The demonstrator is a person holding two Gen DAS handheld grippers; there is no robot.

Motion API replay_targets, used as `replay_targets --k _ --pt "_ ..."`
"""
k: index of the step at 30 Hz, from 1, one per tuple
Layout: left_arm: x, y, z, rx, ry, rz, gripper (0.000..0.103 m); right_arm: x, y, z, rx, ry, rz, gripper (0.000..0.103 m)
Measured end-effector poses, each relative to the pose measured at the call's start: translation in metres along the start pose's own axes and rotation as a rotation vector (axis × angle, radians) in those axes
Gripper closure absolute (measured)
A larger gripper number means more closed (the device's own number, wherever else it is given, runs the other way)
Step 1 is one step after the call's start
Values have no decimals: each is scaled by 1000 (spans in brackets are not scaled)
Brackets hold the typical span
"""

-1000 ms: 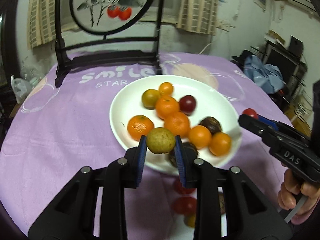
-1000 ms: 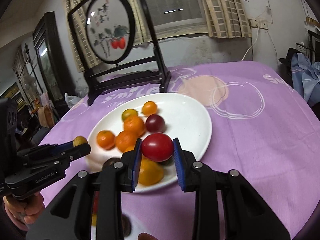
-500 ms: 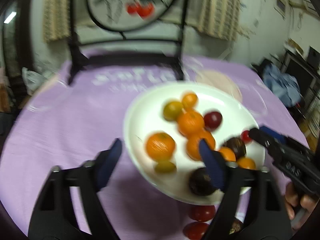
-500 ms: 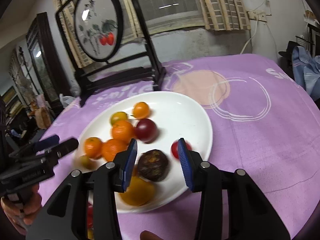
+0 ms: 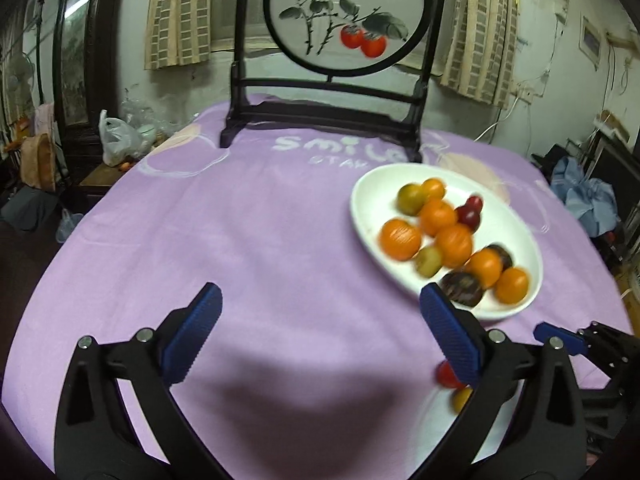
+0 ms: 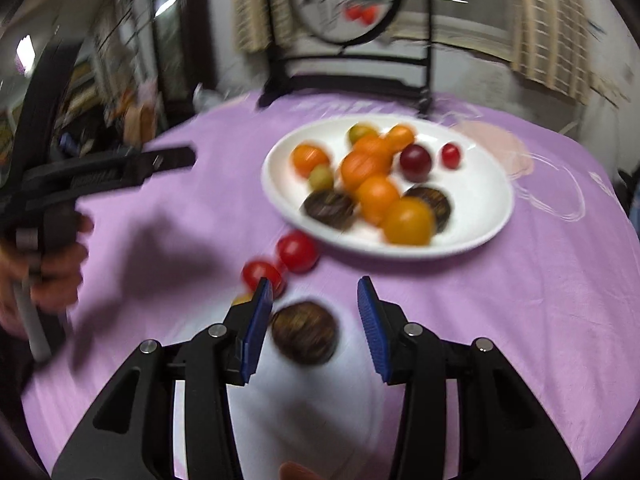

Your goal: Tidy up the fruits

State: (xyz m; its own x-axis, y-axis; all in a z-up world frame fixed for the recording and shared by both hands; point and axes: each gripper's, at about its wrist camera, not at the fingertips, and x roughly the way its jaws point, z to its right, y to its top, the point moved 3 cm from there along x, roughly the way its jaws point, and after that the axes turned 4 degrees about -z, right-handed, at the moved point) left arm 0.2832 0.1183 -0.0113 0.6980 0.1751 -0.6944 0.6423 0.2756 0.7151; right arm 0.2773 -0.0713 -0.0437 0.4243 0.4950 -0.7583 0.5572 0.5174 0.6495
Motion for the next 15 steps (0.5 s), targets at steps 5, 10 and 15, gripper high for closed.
replay_targets --k 5,10,15 --pt "2 -6 -3 13 13 -15 2 6 -8 -11 -74 -18 -44 59" --pt "-1 -10 1 37 13 -13 2 15 -14 -9 -77 -38 -79 59" --pt "-1 -10 5 52 6 -16 2 20 -17 -9 -70 -38 -98 59"
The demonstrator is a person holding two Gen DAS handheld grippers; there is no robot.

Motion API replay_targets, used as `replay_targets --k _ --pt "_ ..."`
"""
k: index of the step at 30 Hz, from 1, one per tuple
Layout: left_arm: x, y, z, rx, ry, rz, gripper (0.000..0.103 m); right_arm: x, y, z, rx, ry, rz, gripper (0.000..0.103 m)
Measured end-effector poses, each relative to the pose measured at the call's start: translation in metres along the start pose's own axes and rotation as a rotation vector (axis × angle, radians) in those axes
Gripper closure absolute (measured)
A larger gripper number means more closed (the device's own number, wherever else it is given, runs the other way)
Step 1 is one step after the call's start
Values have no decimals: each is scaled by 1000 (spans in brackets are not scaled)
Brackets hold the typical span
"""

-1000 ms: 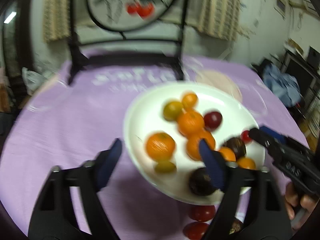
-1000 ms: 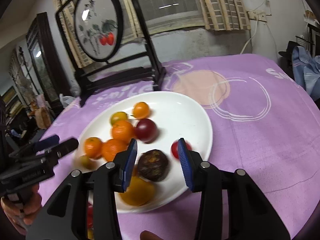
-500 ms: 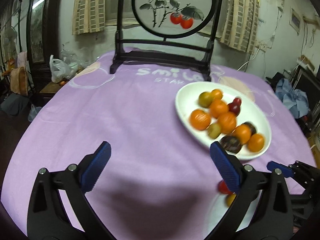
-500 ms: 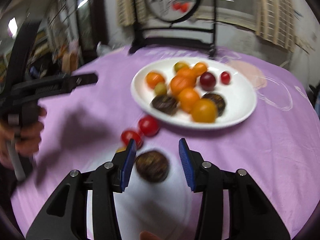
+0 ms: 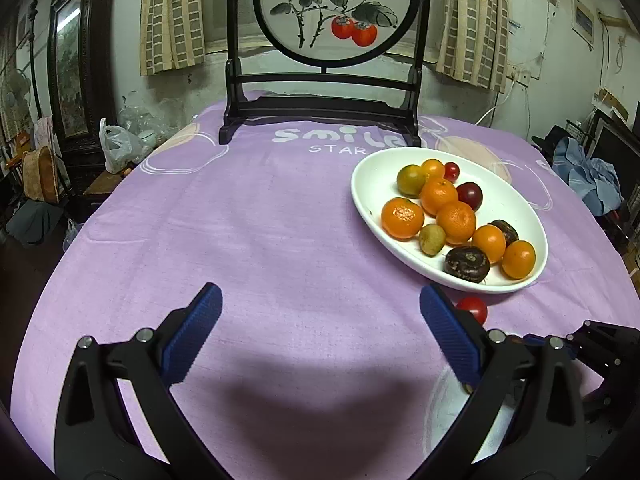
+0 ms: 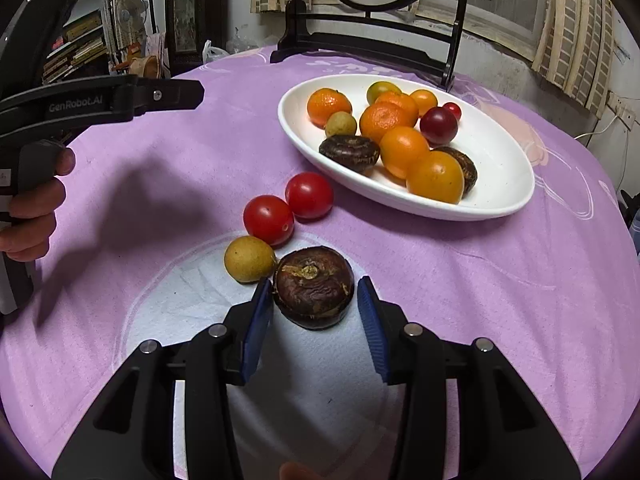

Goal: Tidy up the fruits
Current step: 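Grasp a passion fruit with the right tool while the left tool grasps a green-yellow fruit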

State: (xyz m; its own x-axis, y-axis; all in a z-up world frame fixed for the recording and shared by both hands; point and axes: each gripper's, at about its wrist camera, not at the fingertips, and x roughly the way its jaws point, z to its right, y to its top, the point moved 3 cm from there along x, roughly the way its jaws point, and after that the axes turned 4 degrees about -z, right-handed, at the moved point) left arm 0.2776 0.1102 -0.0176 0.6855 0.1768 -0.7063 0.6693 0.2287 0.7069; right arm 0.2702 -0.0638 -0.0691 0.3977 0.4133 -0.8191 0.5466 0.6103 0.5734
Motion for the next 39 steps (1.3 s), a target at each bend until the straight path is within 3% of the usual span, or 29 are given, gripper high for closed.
replay_targets --k 7,10,14,16,20,23,27,31,39 --pt "1 -2 4 18 1 -5 2 1 1 2 30 3 -6 62" --pt "0 -4 6 21 -18 -21 2 -9 5 14 97 9 31 62" --pt "-1 -12 19 65 -97 -70 2 -28 9 42 223 3 104 62" --pt "-1 -22 36 127 -176 -119 4 -31 8 51 251 -12 111 62" --pt "-1 -48 70 243 -282 -212 30 -28 5 56 275 -24 96 62" --pt "3 -60 85 304 -267 -236 43 -27 5 52 268 -27 90 62" --pt "9 -65 91 314 -266 -248 48 -27 5 50 262 -22 87 62" --pt "16 -64 96 303 -285 -256 59 -26 5 48 259 -27 81 62" --pt "24 -63 104 311 -258 -251 64 -27 6 44 252 -26 84 62"
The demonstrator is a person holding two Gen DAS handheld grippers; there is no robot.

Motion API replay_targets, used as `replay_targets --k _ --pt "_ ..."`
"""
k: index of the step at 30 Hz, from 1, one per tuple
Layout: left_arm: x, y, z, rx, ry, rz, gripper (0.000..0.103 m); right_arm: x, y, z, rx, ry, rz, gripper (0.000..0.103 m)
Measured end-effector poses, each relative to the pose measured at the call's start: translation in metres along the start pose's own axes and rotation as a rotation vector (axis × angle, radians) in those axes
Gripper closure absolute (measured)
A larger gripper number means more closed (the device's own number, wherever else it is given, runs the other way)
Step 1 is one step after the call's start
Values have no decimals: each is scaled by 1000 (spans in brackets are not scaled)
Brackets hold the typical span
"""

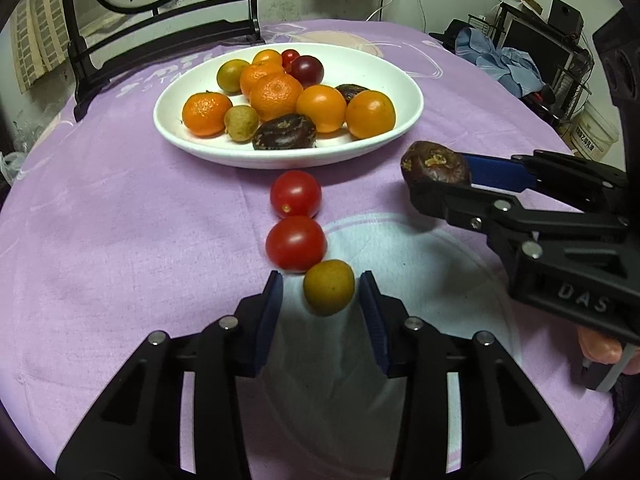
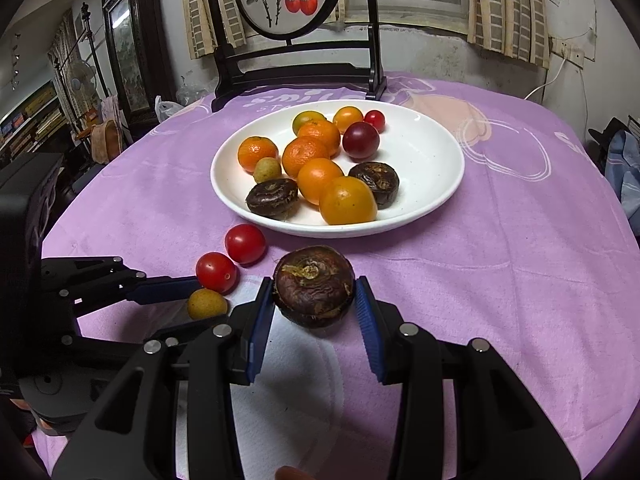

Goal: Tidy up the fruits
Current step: 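Grasp a passion fruit with the right tool while the left tool grasps a green-yellow fruit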

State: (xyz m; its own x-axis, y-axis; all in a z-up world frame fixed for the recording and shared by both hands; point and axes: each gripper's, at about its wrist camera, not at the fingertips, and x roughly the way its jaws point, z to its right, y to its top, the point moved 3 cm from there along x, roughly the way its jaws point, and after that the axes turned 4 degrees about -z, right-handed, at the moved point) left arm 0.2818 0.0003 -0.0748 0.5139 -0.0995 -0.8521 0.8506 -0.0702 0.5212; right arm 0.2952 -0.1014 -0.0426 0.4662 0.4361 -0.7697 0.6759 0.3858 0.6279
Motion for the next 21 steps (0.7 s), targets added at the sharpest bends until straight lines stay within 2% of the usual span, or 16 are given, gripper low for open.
replay_targets --k 7,12,17,21 --pt "-1 0 2 10 -6 8 77 -1 0 0 1 -5 0 62" --pt "-10 -1 -1 -2 -19 13 77 -2 0 -1 -3 5 0 62" --pt "-36 3 -15 -58 -55 88 77 -10 -1 -20 -51 90 30 62" --pt "-51 21 -34 -116 -37 170 77 -17 13 -24 -38 95 115 62"
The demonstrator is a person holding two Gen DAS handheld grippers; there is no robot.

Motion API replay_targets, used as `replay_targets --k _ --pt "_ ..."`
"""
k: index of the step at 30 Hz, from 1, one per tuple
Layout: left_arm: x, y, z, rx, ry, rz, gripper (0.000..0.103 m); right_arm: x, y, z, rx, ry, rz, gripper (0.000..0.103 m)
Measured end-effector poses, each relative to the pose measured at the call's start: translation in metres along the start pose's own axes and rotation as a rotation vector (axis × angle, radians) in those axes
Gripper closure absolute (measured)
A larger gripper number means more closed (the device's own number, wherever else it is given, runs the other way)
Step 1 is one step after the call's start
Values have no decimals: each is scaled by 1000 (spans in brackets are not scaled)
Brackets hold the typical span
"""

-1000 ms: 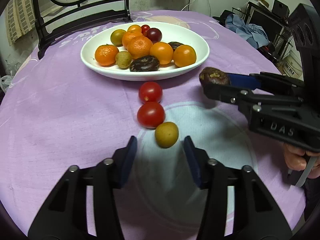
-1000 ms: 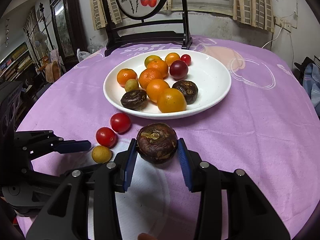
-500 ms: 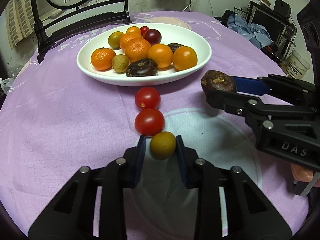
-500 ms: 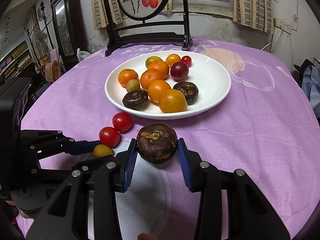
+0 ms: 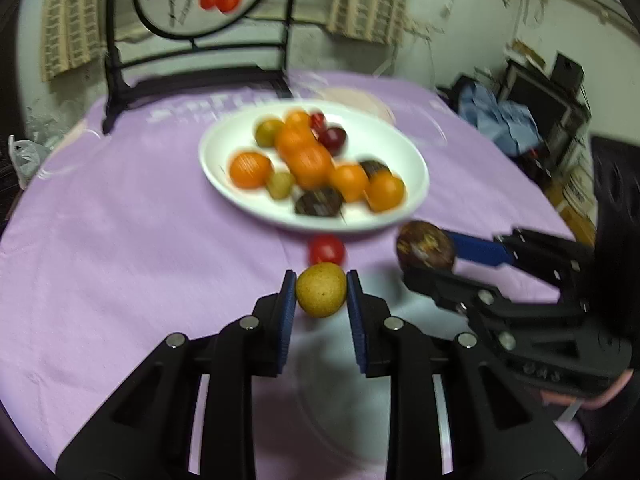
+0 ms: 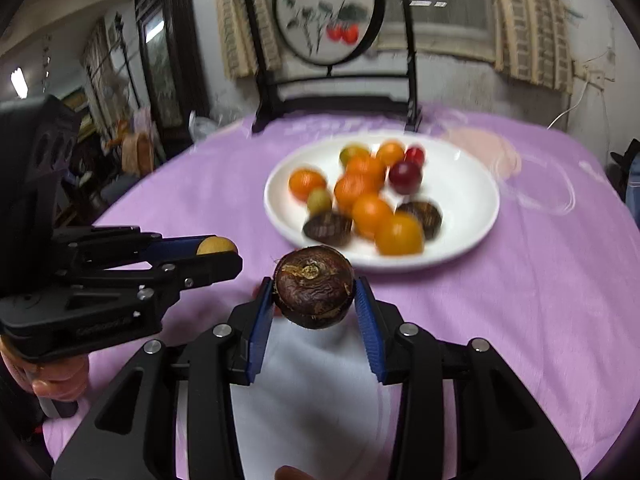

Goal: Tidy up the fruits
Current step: 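Grasp a passion fruit with the right tool while the left tool grasps a green-yellow fruit, then release the passion fruit and green-yellow fruit onto the plate with both tools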

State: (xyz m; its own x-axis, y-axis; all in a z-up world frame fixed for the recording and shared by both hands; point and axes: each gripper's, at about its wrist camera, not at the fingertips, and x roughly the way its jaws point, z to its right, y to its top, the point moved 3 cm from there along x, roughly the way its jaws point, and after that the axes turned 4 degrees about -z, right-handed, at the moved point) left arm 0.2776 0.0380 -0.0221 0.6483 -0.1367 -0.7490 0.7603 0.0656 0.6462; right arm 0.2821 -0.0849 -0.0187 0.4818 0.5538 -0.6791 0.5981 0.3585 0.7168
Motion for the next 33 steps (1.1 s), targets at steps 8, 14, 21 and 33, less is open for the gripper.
replay_targets --k 8,14,21,33 --pt "34 53 -5 -11 104 79 78 16 43 35 136 -94 132 62" --pt "60 75 -12 -38 133 72 78 33 53 65 180 -148 145 62" --pt "83 93 -19 -65 134 55 78 51 59 85 219 -159 141 60" --pt "17 111 -36 -160 279 156 8 17 54 59 240 -85 145 58"
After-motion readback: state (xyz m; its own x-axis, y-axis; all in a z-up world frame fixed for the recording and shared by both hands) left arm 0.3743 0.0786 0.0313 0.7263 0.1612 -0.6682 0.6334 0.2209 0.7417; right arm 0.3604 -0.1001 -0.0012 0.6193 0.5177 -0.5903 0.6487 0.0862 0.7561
